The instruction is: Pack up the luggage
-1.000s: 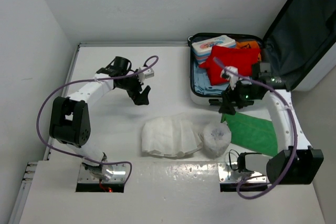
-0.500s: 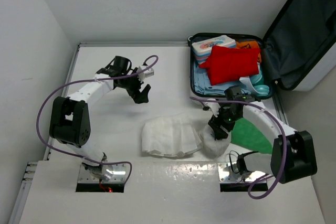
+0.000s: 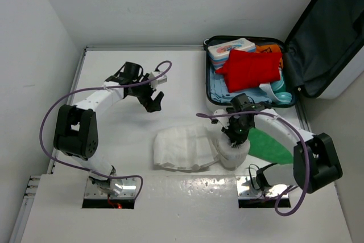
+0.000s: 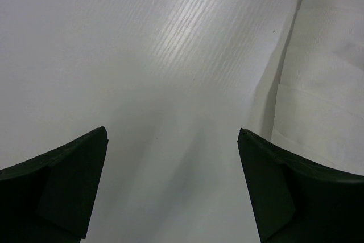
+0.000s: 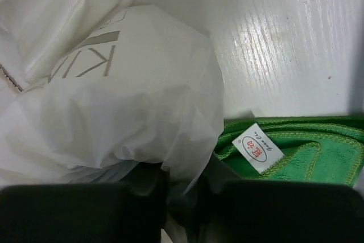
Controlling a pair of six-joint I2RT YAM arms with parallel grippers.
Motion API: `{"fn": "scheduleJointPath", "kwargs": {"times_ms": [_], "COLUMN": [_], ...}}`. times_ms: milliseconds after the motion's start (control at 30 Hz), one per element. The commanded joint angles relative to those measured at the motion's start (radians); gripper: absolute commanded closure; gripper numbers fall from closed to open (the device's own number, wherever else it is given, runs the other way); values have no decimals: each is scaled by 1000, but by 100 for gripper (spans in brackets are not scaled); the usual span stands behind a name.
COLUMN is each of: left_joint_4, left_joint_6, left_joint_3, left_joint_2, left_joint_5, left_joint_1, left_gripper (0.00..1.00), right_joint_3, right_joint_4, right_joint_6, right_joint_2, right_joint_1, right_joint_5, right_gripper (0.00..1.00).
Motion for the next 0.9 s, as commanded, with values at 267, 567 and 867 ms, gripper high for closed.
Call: {"fn": "scheduleJointPath", "kwargs": {"times_ms": [267, 567, 867], "left_joint_4": [39, 39, 39], "left_joint_6": [4, -5, -14], "left_joint_3": [0, 21, 30], "left_joint_2": [-12, 25, 45], "left_joint_5": [7, 17, 7], "left_joint_1": [-10, -10, 8], "left_gripper": [1, 1, 1], "right_joint_3": [530, 1144, 1261], "right_joint_4": [-137, -232, -365], "right_joint_6": [80, 75, 61], "right_joint_2": [68, 389, 730], "right_joint_1": [-111, -322, -326], "right_joint_5": [-80, -94, -194], "right_gripper": [100, 100, 100]}}
